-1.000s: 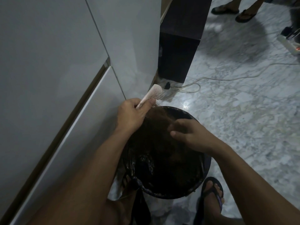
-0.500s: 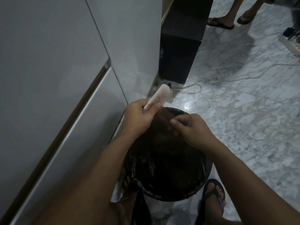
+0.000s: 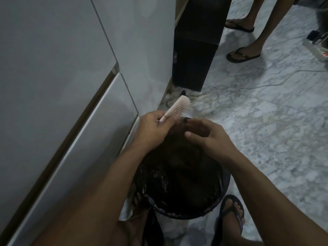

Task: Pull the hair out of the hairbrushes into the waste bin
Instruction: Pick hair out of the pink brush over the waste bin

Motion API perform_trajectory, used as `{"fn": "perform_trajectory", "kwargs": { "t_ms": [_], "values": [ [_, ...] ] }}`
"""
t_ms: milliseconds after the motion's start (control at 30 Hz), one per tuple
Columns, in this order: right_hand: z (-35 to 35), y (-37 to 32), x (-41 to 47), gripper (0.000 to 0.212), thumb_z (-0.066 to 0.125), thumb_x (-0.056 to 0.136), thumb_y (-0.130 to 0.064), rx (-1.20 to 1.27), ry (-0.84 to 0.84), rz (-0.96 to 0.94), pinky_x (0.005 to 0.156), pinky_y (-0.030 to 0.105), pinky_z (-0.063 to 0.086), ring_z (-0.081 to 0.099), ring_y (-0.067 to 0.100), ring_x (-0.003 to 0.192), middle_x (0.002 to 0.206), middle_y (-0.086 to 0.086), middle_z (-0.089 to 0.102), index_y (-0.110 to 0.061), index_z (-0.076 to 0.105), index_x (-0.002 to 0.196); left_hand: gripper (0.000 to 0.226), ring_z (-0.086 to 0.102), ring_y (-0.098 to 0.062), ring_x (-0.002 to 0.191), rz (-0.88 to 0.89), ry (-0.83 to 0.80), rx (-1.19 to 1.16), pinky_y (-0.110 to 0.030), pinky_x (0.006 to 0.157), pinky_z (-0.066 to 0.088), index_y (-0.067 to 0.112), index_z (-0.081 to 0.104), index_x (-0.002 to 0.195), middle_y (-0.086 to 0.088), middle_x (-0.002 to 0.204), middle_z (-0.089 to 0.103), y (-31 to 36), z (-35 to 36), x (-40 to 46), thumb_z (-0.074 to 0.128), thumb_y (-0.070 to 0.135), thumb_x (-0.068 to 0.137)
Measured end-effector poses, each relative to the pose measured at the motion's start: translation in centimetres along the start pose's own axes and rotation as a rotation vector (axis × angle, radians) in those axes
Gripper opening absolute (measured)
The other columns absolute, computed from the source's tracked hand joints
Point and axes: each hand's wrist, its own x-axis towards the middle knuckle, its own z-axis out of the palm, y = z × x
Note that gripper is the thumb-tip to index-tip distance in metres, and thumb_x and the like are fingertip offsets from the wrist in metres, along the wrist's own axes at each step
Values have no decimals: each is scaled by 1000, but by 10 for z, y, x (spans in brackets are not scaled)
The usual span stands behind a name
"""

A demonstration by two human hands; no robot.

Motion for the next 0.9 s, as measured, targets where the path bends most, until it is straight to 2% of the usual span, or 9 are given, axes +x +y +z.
{"fn": "perform_trajectory", "kwargs": {
  "t_ms": [67, 167, 233, 333, 433, 633, 700, 800, 900],
  "values": [
    [8, -3, 1, 31, 74, 83, -15, 71, 45, -5, 74, 14, 54, 71, 1, 88, 98, -4, 75, -12, 67, 113, 29, 54, -7, 46, 19, -56, 14, -34, 50, 48, 19, 71, 77, 7, 52, 58, 1, 2, -3, 68, 46, 85],
    [11, 0, 6, 4, 72, 85, -16, -94, 172, -49, 69, 21, 53, 70, 4, 70, 73, -7, 74, -15, 75, 87, 29, 55, -9, 45, -24, -148, 41, -29, 50, 47, 16, 73, 84, 2, 57, 63, 1, 0, -4, 71, 44, 84],
    [9, 1, 7, 9, 70, 86, -18, -130, 214, -35, 68, 22, 53, 69, 5, 67, 67, -8, 72, -19, 76, 80, 24, 55, -11, 44, -72, -208, 17, -28, 50, 46, 15, 75, 88, -4, 61, 65, -1, -2, -3, 74, 39, 83],
    [4, 1, 8, 10, 69, 87, -20, -176, 274, -24, 63, 15, 49, 67, 5, 65, 66, -10, 71, -20, 76, 79, 22, 55, -9, 46, -64, -193, 84, -28, 52, 48, 17, 77, 93, 1, 60, 63, -4, 0, 0, 74, 36, 82],
    [-3, 2, 9, 11, 69, 87, -20, -226, 313, 0, 62, 13, 48, 67, 5, 65, 65, -11, 70, -20, 75, 78, 25, 55, -10, 48, -67, -171, 126, -28, 55, 47, 17, 77, 97, 5, 58, 60, -7, -4, 4, 74, 37, 82],
    [-8, 3, 9, 10, 68, 87, -23, -261, 375, 60, 76, 34, 57, 70, 12, 74, 70, -6, 73, -18, 75, 80, 27, 54, -11, 51, -52, -99, 229, -24, 52, 41, 13, 75, 94, 8, 55, 54, -7, -8, 5, 74, 36, 82],
    [-10, 2, 9, 10, 69, 86, -25, -260, 410, 78, 76, 36, 57, 69, 10, 73, 69, -7, 73, -19, 75, 81, 24, 55, -11, 56, -44, -54, 268, -23, 49, 36, 15, 74, 93, 9, 58, 53, -5, -10, 5, 74, 36, 82],
    [-13, 5, 9, 13, 68, 86, -28, -334, 439, 95, 73, 38, 58, 68, 14, 71, 69, -4, 73, -20, 75, 79, 25, 59, -19, 62, -10, -22, 314, -22, 49, 34, 16, 76, 94, 7, 59, 54, -4, -13, 5, 73, 37, 82],
    [-13, 8, 9, 9, 68, 85, -27, -464, 363, 132, 71, 33, 56, 68, 17, 77, 79, 1, 74, -21, 75, 84, 24, 63, -24, 68, 31, -34, 352, -25, 54, 37, 16, 76, 91, 5, 61, 55, -3, -8, -1, 72, 38, 82]
  ]
}}
